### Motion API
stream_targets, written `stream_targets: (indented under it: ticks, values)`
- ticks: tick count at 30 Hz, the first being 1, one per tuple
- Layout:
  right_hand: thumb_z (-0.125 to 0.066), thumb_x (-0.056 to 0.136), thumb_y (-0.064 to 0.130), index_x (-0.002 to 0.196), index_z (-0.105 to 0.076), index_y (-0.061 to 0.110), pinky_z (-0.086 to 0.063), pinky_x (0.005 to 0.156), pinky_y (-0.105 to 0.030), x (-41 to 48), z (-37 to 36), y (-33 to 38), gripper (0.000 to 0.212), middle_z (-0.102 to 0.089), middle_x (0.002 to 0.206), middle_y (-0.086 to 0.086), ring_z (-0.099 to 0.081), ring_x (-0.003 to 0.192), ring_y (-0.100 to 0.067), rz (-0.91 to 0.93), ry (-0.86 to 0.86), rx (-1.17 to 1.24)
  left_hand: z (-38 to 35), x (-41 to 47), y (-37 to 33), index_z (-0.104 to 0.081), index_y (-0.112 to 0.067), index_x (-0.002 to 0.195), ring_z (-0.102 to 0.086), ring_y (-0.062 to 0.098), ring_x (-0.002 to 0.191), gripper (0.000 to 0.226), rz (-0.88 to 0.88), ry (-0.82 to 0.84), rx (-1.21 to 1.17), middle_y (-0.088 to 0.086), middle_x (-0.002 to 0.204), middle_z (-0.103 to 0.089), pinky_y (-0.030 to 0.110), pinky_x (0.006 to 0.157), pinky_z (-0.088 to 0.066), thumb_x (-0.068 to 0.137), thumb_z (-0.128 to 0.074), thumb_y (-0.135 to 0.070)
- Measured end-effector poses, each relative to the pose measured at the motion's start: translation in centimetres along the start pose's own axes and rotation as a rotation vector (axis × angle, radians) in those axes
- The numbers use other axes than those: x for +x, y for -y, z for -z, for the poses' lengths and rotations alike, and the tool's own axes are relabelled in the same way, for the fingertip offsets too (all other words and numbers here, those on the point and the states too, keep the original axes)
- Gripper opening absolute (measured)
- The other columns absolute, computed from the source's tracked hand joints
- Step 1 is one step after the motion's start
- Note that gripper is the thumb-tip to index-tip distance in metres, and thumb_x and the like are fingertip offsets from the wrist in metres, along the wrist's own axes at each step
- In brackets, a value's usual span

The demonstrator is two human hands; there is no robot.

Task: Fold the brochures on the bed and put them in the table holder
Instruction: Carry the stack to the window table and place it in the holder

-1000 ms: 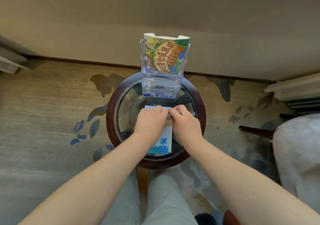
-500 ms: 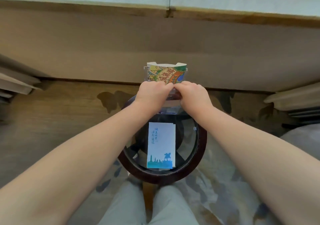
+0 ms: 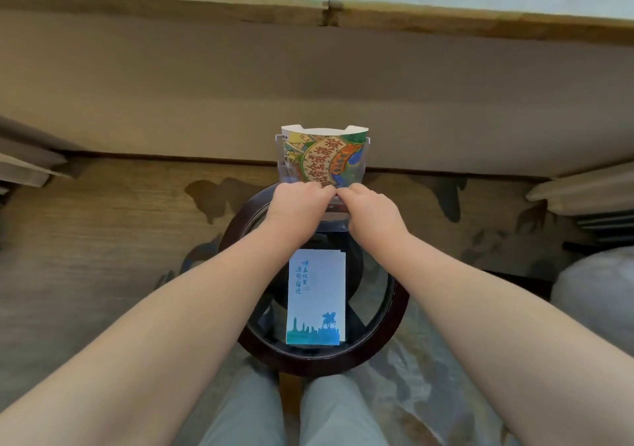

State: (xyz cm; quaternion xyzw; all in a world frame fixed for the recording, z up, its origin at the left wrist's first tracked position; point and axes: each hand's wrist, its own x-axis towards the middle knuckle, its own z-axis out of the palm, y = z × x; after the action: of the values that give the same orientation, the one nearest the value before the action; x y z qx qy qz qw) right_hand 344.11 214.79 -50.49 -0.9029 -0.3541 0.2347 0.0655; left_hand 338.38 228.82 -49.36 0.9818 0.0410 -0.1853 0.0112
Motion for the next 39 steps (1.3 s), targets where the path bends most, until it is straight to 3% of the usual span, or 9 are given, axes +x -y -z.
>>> stream_targets:
  ticks: [5, 10, 15, 19, 25, 29, 32, 35, 39]
  values:
    - [-0.063, 0.091, 0.002, 0.145, -0.050, 0.016, -0.054, 0.087, -0.038, 0.6, -2.1, -0.8, 0.056, -0.059, 0.134, -0.008, -0.061, 0.117, -0.028, -0.004, 0.020, 0.037, -2.2, 0.9, 0.1, -0.050, -0.019, 0.134, -0.066, 0.029, 0.109, 0.049, -0.009, 0.014, -0.015, 0.004, 0.122, -0.066, 0.037, 0.072, -0.045, 0.090, -0.071, -0.011]
    - [-0.070, 0.089, 0.009, 0.152, -0.039, 0.013, -0.052, 0.092, -0.036, 1.2, -2.8, -0.7, 0.070, -0.051, 0.139, -0.010, -0.054, 0.122, -0.029, -0.006, -0.090, -0.038, -3.4, 1.1, 0.3, -0.047, -0.020, 0.143, -0.054, 0.028, 0.125, 0.069, 0.001, -0.105, -0.034, 0.005, 0.137, -0.059, 0.041, 0.102, -0.042, 0.083, -0.081, -0.020]
    - [-0.070, 0.089, 0.014, 0.164, -0.008, 0.014, -0.037, 0.119, -0.041, -0.7, -3.9, 0.5, 0.097, -0.017, 0.168, -0.011, -0.025, 0.151, -0.031, -0.123, -0.162, 0.060, -5.9, -3.0, -0.9, -0.012, -0.023, 0.164, -0.014, 0.034, 0.157, 0.100, 0.126, -0.180, -0.085, 0.015, 0.169, -0.016, 0.050, 0.123, -0.023, 0.086, -0.073, -0.018]
    - [-0.069, 0.087, 0.007, 0.160, 0.015, 0.029, -0.048, 0.108, -0.042, -3.3, -6.8, 0.0, 0.113, 0.017, 0.169, -0.010, -0.015, 0.155, -0.034, -0.231, -0.150, 0.137, -9.1, -6.2, -1.9, 0.014, -0.023, 0.163, 0.014, 0.041, 0.156, 0.107, 0.273, -0.066, -0.115, 0.023, 0.166, 0.022, 0.054, 0.127, -0.012, 0.090, -0.065, -0.025]
    - [-0.070, 0.082, 0.000, 0.151, 0.036, 0.031, -0.061, 0.075, -0.040, -5.0, -13.2, -0.6, 0.131, 0.019, 0.170, -0.003, -0.058, 0.109, -0.026, -0.388, -0.014, 0.253, -15.7, -7.9, -3.4, -0.014, -0.032, 0.162, -0.011, 0.032, 0.157, 0.073, 0.278, 0.249, -0.280, 0.009, 0.172, -0.005, 0.051, 0.121, -0.029, 0.101, -0.054, -0.038]
    - [-0.067, 0.085, 0.005, 0.161, 0.017, 0.024, -0.054, 0.095, -0.044, -4.3, -16.5, -1.7, 0.115, -0.025, 0.165, -0.007, -0.048, 0.131, -0.032, -0.389, 0.253, 0.187, -18.2, -6.3, -3.6, -0.014, -0.034, 0.162, -0.008, 0.033, 0.156, 0.082, 0.244, 0.419, -0.276, 0.007, 0.171, -0.007, 0.052, 0.116, -0.033, 0.097, -0.063, -0.043]
    - [-0.069, 0.087, 0.013, 0.164, 0.003, 0.019, -0.043, 0.109, -0.044, -3.3, -18.0, -2.5, 0.105, -0.019, 0.167, -0.006, -0.031, 0.145, -0.034, -0.277, 0.467, 0.067, -19.1, -4.1, -3.4, -0.001, -0.031, 0.164, -0.009, 0.036, 0.155, 0.110, 0.244, 0.511, -0.222, 0.008, 0.171, 0.001, 0.052, 0.111, -0.039, 0.086, -0.078, -0.046]
    - [-0.074, 0.086, 0.018, 0.164, 0.002, 0.015, -0.041, 0.113, -0.043, -2.7, -19.3, -2.6, 0.109, -0.009, 0.170, -0.006, -0.024, 0.149, -0.033, -0.148, 0.428, -0.021, -20.5, -3.0, -3.7, -0.005, -0.025, 0.163, -0.031, 0.037, 0.142, 0.117, 0.237, 0.483, -0.117, 0.015, 0.162, -0.012, 0.045, 0.096, -0.049, 0.079, -0.086, -0.038]
    - [-0.084, 0.076, 0.019, 0.163, 0.000, 0.011, -0.047, 0.105, -0.040, -3.3, -21.6, -1.9, 0.120, -0.026, 0.156, -0.016, -0.031, 0.140, -0.035, -0.088, 0.357, -0.138, -22.2, -3.7, -5.1, -0.013, -0.016, 0.156, -0.042, 0.034, 0.125, 0.117, 0.235, 0.372, -0.016, 0.015, 0.144, -0.031, 0.037, 0.082, -0.051, 0.071, -0.091, -0.034]
